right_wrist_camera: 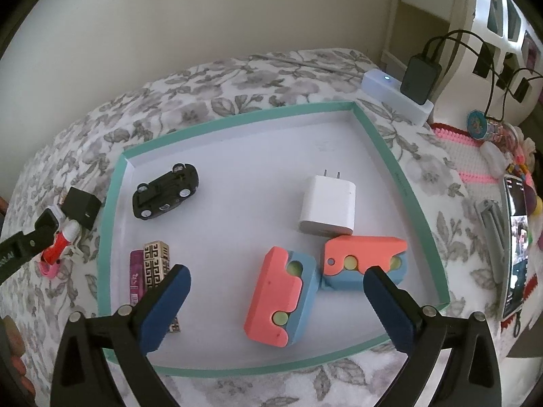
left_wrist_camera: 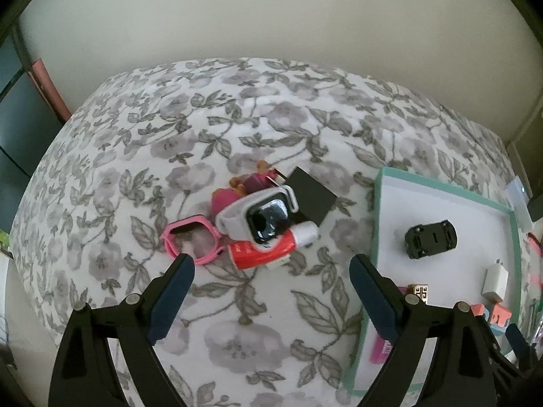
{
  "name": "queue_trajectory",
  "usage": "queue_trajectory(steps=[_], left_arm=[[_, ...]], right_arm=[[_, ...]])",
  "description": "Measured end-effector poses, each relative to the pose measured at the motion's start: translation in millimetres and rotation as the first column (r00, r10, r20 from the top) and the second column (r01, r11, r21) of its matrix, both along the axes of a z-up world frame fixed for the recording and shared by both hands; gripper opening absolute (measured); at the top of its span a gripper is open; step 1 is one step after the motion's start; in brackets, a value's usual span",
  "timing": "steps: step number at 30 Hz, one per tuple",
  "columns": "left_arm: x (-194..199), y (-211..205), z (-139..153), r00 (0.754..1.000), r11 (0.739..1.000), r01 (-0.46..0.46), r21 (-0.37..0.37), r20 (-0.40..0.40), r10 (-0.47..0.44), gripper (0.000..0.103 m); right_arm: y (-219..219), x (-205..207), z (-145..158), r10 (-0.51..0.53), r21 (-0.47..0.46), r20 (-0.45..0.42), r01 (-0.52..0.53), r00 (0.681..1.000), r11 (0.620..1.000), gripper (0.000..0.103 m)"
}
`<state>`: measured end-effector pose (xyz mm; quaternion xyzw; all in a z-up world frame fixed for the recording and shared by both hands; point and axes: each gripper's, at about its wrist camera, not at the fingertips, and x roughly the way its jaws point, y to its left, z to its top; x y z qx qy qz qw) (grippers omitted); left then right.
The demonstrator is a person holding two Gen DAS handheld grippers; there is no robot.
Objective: Organize rigid objects
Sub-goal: 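Move both tools back over the remaining items beside the tray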
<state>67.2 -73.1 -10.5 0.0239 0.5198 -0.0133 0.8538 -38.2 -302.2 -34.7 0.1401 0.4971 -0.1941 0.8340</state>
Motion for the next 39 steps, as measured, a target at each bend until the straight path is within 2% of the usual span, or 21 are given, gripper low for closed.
queue_trajectory(steps=[7, 19, 26, 31, 39], left_arm=[[10.2, 43.2, 13.3, 0.997, 0.997, -0.076, -0.035, 0.009, 0.076, 0.093], [22.4, 116.9, 22.8, 0.975, 0.970, -0.220, -0.104, 0.019, 0.223, 0.093], [33.9, 139.2, 0.3, 0.967, 0.960, -0.255, -0.114, -0.043, 0.252, 0.093], [44.7, 153.5, -28.9, 0.956, 0.953, -0.282, -0.114, -0.122, 0.268, 0.093], [52.6, 162.9, -59.8, 0.939, 0.942, -0.309, -0.132, -0.202, 0.279, 0.093]], right_arm=[[17.9, 7.4, 12.3, 0.063, 0.006, 0.064, -0.063, 0.996, 0.998, 0.103], [76.4, 39.9, 29.4, 0.200, 0.024, 0.151, -0.206, 0.968, 0.978, 0.103], [113.5, 66.7, 21.1, 0.269, 0.055, 0.141, -0.279, 0.953, 0.959, 0.103], [139.2, 85.4, 16.2, 0.320, 0.086, 0.147, -0.335, 0.936, 0.938, 0.103], [171.2, 108.4, 7.7, 0.405, 0.073, 0.144, -0.418, 0.903, 0.905, 0.103]])
